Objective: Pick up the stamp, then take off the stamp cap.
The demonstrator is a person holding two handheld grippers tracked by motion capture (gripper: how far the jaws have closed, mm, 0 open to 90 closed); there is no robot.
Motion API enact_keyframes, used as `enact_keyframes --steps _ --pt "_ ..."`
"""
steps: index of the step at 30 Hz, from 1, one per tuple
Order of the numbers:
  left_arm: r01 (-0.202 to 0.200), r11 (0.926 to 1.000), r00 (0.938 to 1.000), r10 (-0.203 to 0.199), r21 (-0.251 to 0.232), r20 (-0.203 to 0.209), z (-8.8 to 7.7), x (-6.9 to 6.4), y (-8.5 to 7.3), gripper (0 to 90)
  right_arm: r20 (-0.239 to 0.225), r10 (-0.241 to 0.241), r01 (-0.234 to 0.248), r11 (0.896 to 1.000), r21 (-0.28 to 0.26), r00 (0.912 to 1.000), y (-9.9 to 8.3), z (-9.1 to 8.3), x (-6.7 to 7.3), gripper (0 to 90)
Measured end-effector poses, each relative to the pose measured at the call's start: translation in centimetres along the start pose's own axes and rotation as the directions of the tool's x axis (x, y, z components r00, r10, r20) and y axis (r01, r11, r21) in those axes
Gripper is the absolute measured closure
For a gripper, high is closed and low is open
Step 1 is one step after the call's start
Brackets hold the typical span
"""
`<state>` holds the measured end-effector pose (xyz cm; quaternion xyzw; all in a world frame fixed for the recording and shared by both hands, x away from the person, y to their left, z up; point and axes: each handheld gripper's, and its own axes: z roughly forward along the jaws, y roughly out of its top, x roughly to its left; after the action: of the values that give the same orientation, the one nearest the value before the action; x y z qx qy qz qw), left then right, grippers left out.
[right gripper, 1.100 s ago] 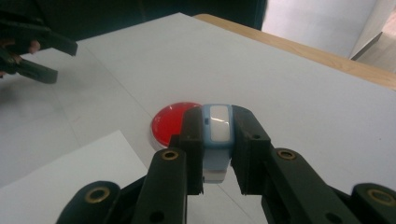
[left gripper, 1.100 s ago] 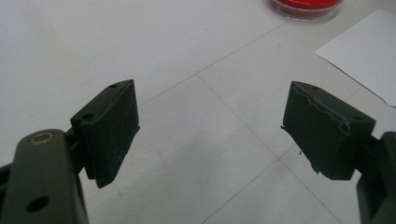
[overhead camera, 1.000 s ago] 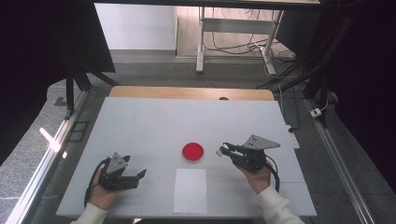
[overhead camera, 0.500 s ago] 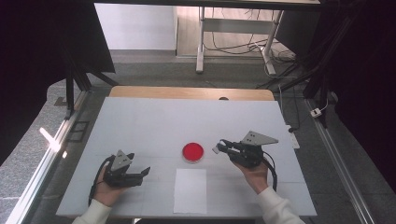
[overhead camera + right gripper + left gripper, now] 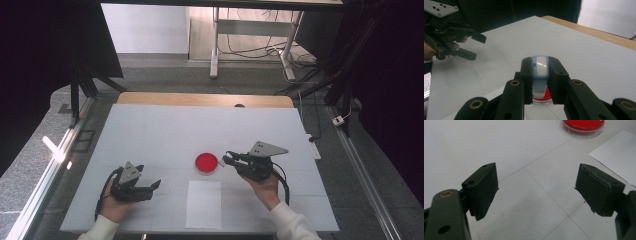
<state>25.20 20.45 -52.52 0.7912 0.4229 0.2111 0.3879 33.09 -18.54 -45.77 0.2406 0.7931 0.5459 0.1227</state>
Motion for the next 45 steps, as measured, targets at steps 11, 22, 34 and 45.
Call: enact_keyframes --steps 11,22,34,45 --pt "0.007 1.0000 1.0000 -0.007 0.002 -0.002 0.2 0.0 0.0 18.4 -0.036 -0.011 0.012 1.000 0.016 0.9993 0.3 1.7 1.5 75.4" --pt "0.009 1.0000 1.0000 -0.009 -0.002 -0.003 0.0 0.0 0.0 18.1 -0.055 -0.027 0.028 0.999 0.032 0.9982 0.2 2.6 2.6 75.5" --pt "-0.003 0.9999 0.9999 0.003 -0.011 0.011 0.1 -0.5 0.4 18.1 -0.040 -0.022 0.023 1.000 0.016 0.9990 0.2 2.4 2.4 75.4" --pt "-0.024 0.9993 0.9991 0.025 -0.028 0.034 0.1 -1.5 1.1 18.2 -0.041 -0.009 0.009 1.000 0.005 0.9991 0.1 2.4 2.4 75.4"
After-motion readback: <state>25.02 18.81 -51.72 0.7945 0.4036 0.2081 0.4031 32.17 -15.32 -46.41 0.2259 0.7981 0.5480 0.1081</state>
